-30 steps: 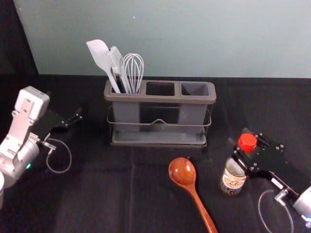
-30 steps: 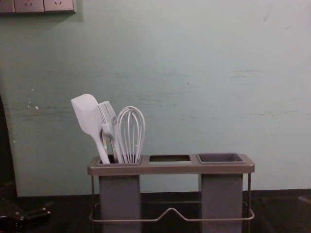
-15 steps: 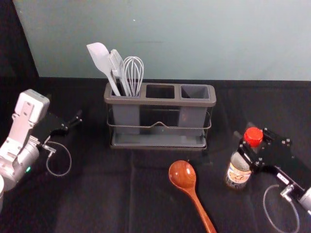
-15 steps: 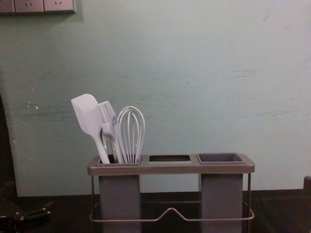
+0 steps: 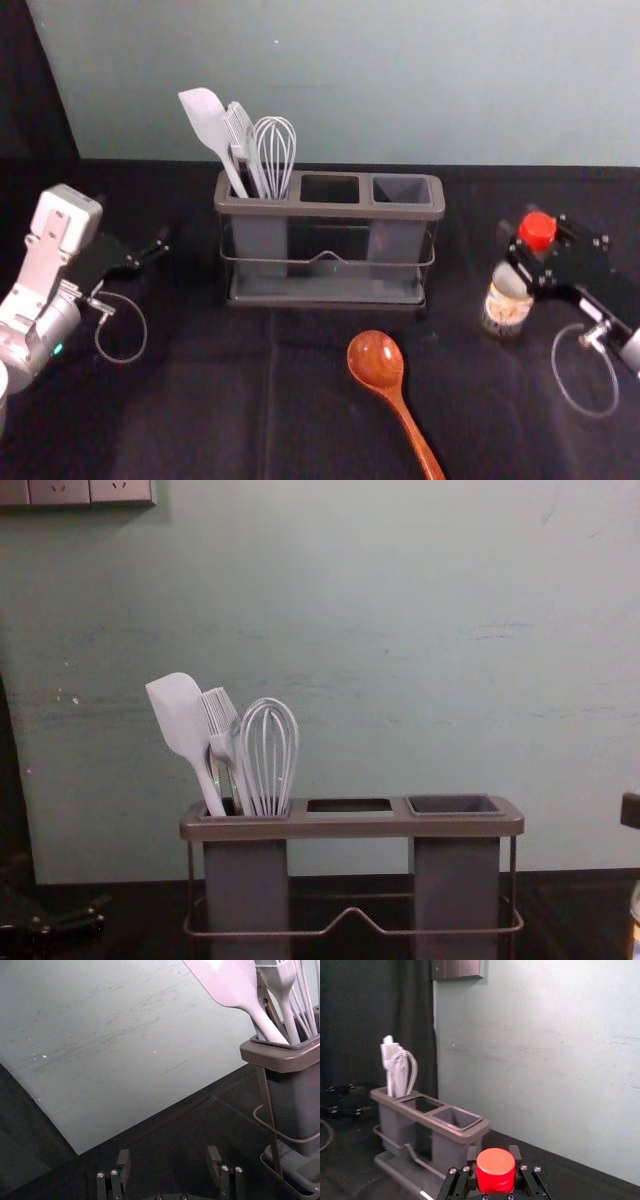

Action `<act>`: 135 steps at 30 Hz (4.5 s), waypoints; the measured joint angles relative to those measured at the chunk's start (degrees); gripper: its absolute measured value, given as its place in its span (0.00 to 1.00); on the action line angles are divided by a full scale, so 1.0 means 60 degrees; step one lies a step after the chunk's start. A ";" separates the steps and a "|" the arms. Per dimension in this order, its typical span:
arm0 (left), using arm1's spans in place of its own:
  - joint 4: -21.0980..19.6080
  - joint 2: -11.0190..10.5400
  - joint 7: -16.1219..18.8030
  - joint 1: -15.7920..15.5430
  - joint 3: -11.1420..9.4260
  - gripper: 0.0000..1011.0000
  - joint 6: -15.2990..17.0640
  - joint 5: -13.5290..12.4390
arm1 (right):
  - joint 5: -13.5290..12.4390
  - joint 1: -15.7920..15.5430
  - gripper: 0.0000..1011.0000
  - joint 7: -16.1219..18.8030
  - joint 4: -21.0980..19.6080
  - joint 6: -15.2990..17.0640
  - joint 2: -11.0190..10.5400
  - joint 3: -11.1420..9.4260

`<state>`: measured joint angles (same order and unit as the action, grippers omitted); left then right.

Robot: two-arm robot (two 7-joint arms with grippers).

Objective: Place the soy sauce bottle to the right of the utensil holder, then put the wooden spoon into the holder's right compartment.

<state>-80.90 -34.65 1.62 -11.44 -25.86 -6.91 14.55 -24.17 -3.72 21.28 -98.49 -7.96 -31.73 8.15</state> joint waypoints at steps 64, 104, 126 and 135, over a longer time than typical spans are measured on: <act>0.0000 0.0000 0.0000 0.0001 -0.0001 0.99 0.0000 0.0000 | 0.0102 0.3311 0.73 0.1486 0.3910 -0.0729 0.1396 0.1010; 0.0000 0.0000 0.0000 0.0001 0.0000 0.99 0.0000 0.0000 | 0.1685 -0.0794 0.99 0.0104 -0.1607 0.2310 -0.0046 0.0872; 0.0000 0.0000 0.0000 0.0000 0.0000 0.99 0.0000 0.0000 | 0.1701 -0.0591 0.99 0.0315 -0.0867 0.2257 0.0329 0.1612; 0.0000 0.0000 0.0000 0.0001 0.0000 0.99 0.0000 0.0000 | 0.1704 -0.0604 0.99 0.0312 -0.0896 0.2282 0.0318 0.1604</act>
<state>-80.90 -34.64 1.62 -11.43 -25.86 -6.91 14.55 -13.94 -7.34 23.15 -103.87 5.73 -29.82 17.78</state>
